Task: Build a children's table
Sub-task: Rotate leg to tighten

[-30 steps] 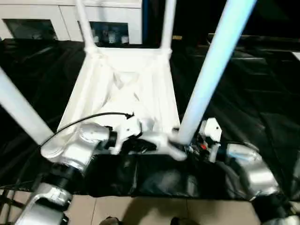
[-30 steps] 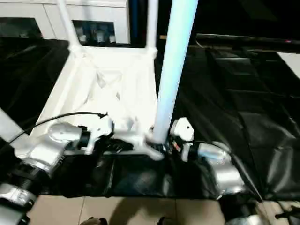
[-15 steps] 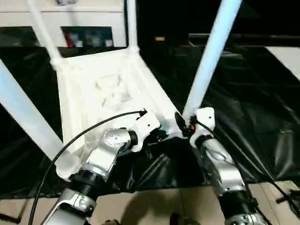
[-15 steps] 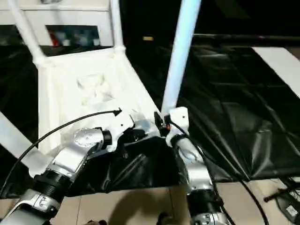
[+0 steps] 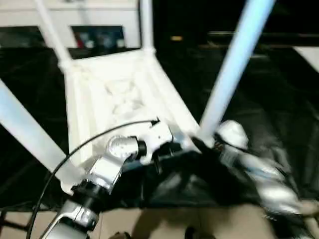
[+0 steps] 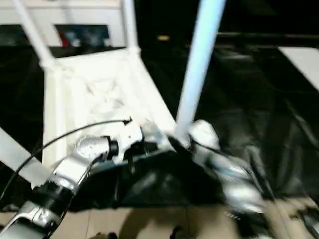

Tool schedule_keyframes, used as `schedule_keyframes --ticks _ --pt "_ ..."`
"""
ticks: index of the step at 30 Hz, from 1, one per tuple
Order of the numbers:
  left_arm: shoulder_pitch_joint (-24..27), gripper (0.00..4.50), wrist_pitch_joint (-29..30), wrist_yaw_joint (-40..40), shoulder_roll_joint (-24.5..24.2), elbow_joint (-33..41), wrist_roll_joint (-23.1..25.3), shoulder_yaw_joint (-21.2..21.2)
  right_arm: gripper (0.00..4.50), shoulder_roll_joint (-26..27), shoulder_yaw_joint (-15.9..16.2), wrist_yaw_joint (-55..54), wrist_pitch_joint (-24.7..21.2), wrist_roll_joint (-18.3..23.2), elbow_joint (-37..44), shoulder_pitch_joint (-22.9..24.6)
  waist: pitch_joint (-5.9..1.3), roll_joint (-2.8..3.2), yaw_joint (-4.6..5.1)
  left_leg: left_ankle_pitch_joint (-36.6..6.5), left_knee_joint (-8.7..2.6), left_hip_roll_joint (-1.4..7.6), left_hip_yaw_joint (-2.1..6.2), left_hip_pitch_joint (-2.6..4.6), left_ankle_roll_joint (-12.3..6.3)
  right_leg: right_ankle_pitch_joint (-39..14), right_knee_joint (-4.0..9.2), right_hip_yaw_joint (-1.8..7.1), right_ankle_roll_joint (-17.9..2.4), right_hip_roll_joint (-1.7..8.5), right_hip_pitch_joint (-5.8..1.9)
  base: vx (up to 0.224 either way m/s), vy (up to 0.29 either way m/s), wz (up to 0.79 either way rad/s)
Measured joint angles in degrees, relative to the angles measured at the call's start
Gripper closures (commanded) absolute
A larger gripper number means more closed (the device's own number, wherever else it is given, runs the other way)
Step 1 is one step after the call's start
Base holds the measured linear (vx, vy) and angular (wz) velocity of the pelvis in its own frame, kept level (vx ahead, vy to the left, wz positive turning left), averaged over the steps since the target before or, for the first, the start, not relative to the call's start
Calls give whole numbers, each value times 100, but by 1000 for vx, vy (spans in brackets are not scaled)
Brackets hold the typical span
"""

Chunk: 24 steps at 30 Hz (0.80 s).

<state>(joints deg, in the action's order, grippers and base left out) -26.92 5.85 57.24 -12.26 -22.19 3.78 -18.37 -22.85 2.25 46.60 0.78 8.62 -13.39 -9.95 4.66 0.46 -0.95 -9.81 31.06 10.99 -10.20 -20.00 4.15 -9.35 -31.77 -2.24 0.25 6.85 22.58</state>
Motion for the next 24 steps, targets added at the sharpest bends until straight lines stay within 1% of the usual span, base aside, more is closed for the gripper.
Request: schedule_keyframes --ticks 1,2,3,4,6,7,9,11,13,15,16,19,20,21,23,24 --pt "5 450 -13 51 -24 3 -25 -4 133 -97 -6 138 -17 59 65 44 -13 2 -10 -2 -1 0 -10 0 1 -1 -26 9 2 -1 10 86 -48 18" --pt "11 450 -84 153 -71 3 -65 -6 133 -273 -24 376 -48 172 180 130 -52 29 -68 -3 -2 22 -22 -11 0 -19 -46 8 30 -19 38 86 -48 18" --pt "47 450 -185 255 -134 6 -102 -10 133 -476 -55 620 -69 271 259 192 -74 62 -104 -5 7 58 -26 -34 -12 -22 -46 2 35 -49 49 71 -50 4" --pt "67 450 -243 327 -191 8 -148 -12 133 -598 -93 758 -69 303 334 259 -87 80 -119 -13 14 78 -23 -55 -21 -35 -54 -10 53 -62 49 49 -50 -3" --pt "106 450 -339 444 -273 7 -193 -10 133 -771 -191 941 -66 343 419 375 -100 87 -130 -28 26 91 -22 -57 -39 -67 -100 -19 62 -78 61 24 -25 -1" --pt "129 450 -407 482 -312 -7 -226 4 133 -899 -242 1021 -68 399 442 449 -107 99 -134 -45 48 91 -20 -54 -58 -93 -136 -22 62 -84 65 0 0 0" --pt "184 450 -536 588 -425 -46 -306 32 133 -1041 -383 1121 -74 506 561 642 -128 132 -138 -48 56 108 -7 -53 -59 -95 -141 -23 63 -113 64 0 0 0" --pt "202 450 -605 683 -510 -101 -369 53 133 -1088 -438 1148 -94 588 664 755 -148 160 -126 -49 73 130 3 -50 -55 -94 -142 -18 62 -140 55 0 0 0" --pt "199 450 -647 747 -535 -190 -394 52 104 -1082 -449 1192 -270 758 783 806 -170 189 -122 -63 86 137 6 -43 -28 -87 -144 -14 58 -148 46 0 0 0" --pt "192 450 -711 818 -538 -291 -399 47 93 -1047 -449 1230 -383 905 893 813 -190 221 -124 -64 98 137 6 -36 -14 -86 -144 -5 60 -147 34 0 0 0" --pt "182 450 -735 847 -543 -321 -400 40 93 -1027 -449 1240 -462 963 936 814 -192 224 -123 -64 102 134 6 -32 -12 -86 -144 -1 61 -147 28 0 0 0" --pt "109 450 -798 881 -546 -425 -406 4 58 -935 -407 1271 -636 1105 1144 804 -196 230 -124 -62 123 135 11 -31 -1 -82 -143 2 60 -147 25 0 0 0" --pt "87 450 -825 885 -547 -462 -406 -8 58 -914 -376 1262 -640 1099 1157 785 -197 231 -124 -62 129 135 13 -31 1 -80 -143 3 58 -146 25 0 0 0" --pt "63 450 -858 895 -549 -505 -410 -17 45 -874 -325 1232 -605 1042 1140 733 -198 231 -122 -62 134 133 13 -32 2 -74 -143 6 52 -144 25 0 0 0" --pt "-6 450 -894 947 -567 -585 -411 -17 45 -734 -137 1090 -441 769 999 496 -199 232 -107 -58 140 127 14 -38 11 -66 -144 8 49 -144 25 0 0 0" --pt "-33 450 -913 957 -568 -641 -411 -17 45 -634 44 1008 -310 558 824 287 -202 236 -98 -48 140 127 14 -42 28 -62 -144 7 48 -144 25 0 0 0"
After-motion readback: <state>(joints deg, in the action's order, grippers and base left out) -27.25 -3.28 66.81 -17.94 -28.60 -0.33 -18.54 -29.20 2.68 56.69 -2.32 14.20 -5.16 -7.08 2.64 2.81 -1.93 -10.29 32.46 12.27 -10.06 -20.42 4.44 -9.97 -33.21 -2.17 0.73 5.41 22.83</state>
